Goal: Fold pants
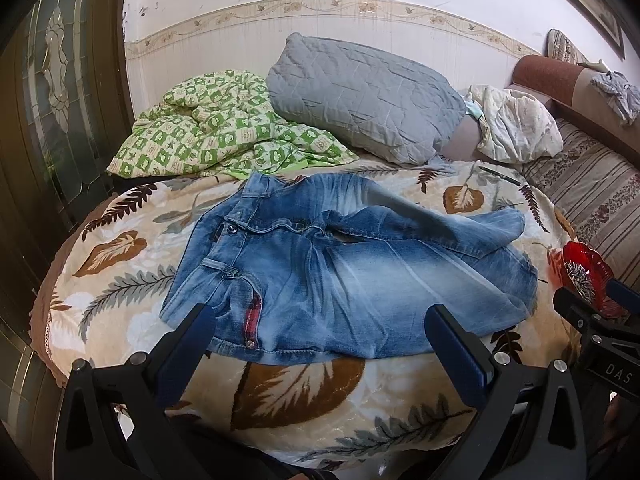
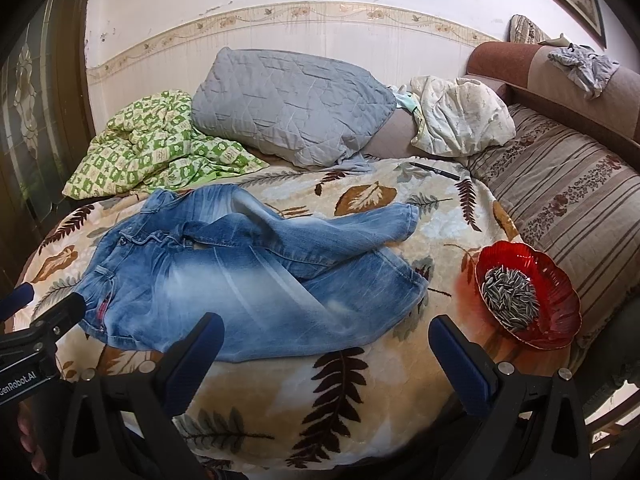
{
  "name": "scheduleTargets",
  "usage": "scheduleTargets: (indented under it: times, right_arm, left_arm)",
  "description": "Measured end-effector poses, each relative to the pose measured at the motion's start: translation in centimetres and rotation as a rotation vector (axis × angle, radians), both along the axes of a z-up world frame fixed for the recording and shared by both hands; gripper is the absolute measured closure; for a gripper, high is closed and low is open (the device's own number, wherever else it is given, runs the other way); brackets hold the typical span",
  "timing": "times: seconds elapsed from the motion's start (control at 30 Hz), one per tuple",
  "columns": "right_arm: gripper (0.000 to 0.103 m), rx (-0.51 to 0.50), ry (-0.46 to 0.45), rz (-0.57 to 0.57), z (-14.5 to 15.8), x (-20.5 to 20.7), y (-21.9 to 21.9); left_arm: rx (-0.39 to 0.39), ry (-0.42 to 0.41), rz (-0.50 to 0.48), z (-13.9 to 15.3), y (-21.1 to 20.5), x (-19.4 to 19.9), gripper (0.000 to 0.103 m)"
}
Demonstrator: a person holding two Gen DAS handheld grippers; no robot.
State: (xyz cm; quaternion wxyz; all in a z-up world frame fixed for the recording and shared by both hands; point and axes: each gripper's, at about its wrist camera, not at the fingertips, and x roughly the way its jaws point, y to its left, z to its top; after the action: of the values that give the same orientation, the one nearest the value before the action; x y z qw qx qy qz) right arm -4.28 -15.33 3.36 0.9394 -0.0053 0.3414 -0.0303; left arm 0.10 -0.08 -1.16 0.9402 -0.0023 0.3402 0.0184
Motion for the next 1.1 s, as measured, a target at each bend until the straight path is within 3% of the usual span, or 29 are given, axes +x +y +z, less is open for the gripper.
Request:
scheduleTargets:
  times: [1.1]
  right_arm:
    - [0.000,0.002,0.023,-0.010,-1.1,0.5,-0.5]
  left_arm:
    - [0.006,0.012,-0.021,-0.6,-0.6,0.3,0.000]
